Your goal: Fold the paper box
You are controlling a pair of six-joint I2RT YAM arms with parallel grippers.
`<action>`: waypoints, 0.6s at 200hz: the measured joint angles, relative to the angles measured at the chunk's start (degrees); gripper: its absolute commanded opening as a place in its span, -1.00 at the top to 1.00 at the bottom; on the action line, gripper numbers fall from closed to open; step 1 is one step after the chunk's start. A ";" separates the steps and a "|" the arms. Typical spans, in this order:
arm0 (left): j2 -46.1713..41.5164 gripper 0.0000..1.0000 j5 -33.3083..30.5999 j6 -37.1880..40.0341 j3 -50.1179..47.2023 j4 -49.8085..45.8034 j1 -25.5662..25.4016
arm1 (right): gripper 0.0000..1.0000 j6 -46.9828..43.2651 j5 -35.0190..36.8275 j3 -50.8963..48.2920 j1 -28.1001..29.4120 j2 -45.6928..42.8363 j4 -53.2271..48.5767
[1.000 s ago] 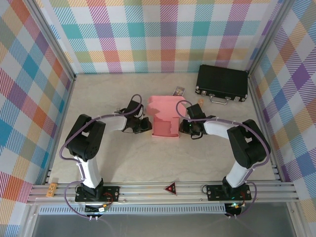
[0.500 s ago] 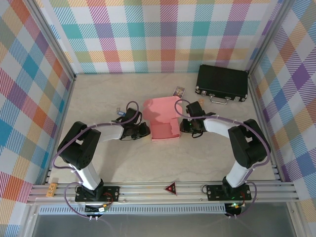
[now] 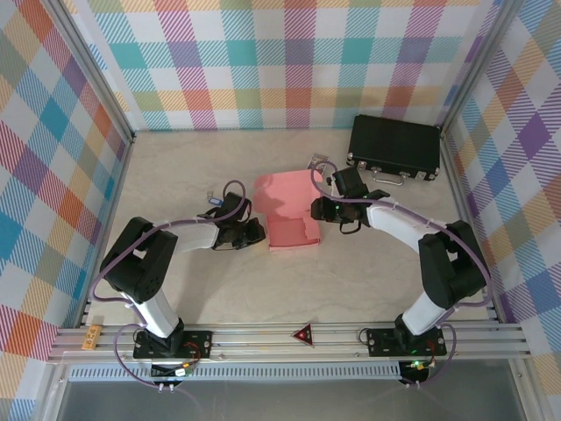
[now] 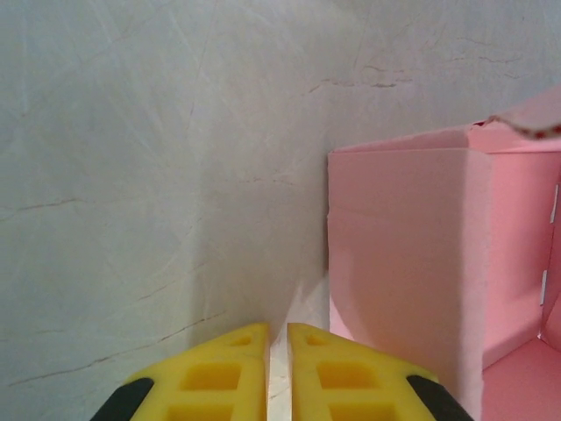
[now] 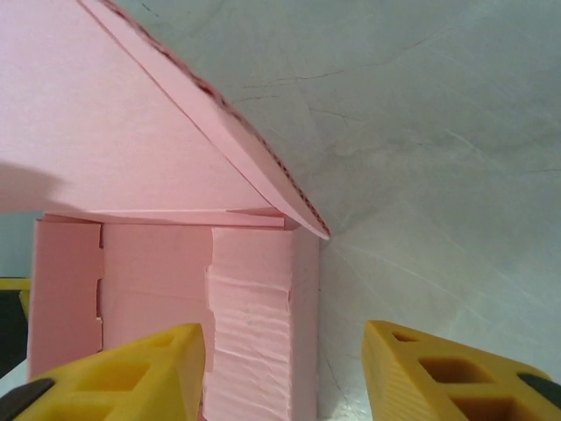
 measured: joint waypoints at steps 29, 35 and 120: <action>-0.24 0.73 0.02 -0.02 -0.04 -0.02 0.00 | 0.02 0.24 -0.61 0.04 0.00 3.15 0.09; -0.26 0.73 0.02 -0.02 -0.04 -0.02 0.00 | 0.05 0.24 -0.72 0.04 0.00 3.72 0.09; -0.28 0.73 0.07 -0.02 -0.04 0.02 0.00 | 0.22 1.36 -1.46 0.04 0.28 6.75 2.16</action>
